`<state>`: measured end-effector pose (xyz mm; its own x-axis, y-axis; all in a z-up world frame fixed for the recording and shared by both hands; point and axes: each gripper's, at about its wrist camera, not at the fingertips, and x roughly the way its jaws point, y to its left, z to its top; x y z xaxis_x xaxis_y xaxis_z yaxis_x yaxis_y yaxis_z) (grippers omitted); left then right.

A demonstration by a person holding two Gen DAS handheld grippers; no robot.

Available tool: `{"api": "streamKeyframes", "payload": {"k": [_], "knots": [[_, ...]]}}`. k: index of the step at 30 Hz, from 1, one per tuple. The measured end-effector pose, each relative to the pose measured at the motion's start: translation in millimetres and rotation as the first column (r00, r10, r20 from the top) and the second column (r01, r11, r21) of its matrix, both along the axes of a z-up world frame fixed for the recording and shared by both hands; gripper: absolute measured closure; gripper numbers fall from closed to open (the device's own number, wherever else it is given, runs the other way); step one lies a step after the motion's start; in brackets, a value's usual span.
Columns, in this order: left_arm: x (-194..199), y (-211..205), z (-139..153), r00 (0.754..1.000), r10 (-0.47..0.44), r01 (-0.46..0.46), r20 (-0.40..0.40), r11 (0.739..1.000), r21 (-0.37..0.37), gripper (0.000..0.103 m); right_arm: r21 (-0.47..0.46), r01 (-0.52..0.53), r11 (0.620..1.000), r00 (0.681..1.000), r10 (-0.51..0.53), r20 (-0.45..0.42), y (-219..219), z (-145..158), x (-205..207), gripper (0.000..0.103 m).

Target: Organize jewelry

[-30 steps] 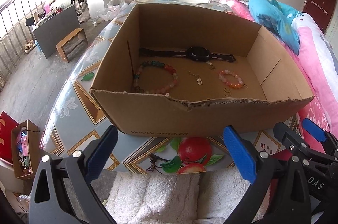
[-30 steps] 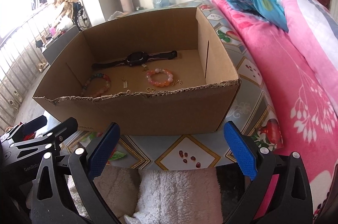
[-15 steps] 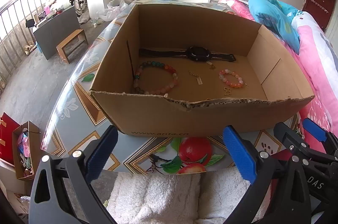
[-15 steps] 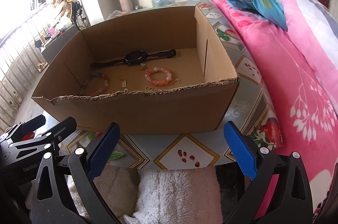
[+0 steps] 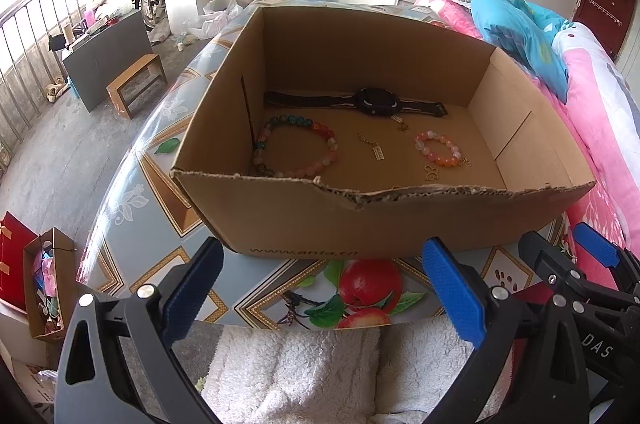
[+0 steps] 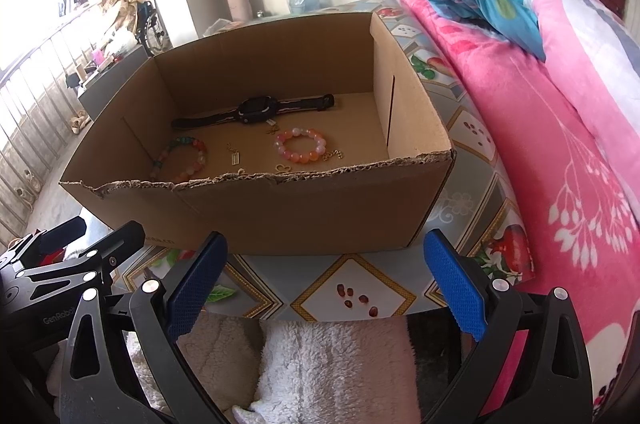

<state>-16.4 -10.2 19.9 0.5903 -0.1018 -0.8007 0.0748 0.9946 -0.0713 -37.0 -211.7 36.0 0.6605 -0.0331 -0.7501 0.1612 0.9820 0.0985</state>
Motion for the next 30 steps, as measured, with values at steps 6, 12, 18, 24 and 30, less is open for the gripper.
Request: {"api": "streamKeyframes", "payload": {"k": [6, 12, 18, 24, 30], "knots": [[1.4, 2.3, -1.3, 1.0, 0.002, -0.002, -0.006, 1.0, 0.001, 0.006, -0.002, 0.001, 1.0, 1.0, -0.001, -0.002, 0.7, 0.1, 0.5, 0.009], [1.9, 3.8, -2.6, 1.0, 0.004, -0.004, -0.011, 1.0, 0.002, 0.006, 0.0, 0.001, 1.0, 1.0, -0.001, -0.003, -0.1, 0.9, 1.1, 0.009], [2.8, 4.3, -3.6, 1.0, 0.002, -0.002, -0.015, 1.0, 0.004, 0.006, 0.0, 0.001, 1.0, 1.0, -0.001, -0.006, -1.3, 1.2, 1.8, 0.009], [3.2, 4.0, -5.0, 1.0, 0.001, -0.001, -0.018, 1.0, 0.005, 0.006, 0.005, -0.007, 1.0, 1.0, 0.007, -0.012, -1.2, 1.1, 2.1, 0.009], [3.1, 4.3, -5.2, 1.0, 0.001, -0.001, -0.018, 1.0, 0.005, 0.006, 0.006, -0.014, 1.0, 1.0, 0.014, -0.01, -0.2, -0.4, 2.1, 0.009]]}}
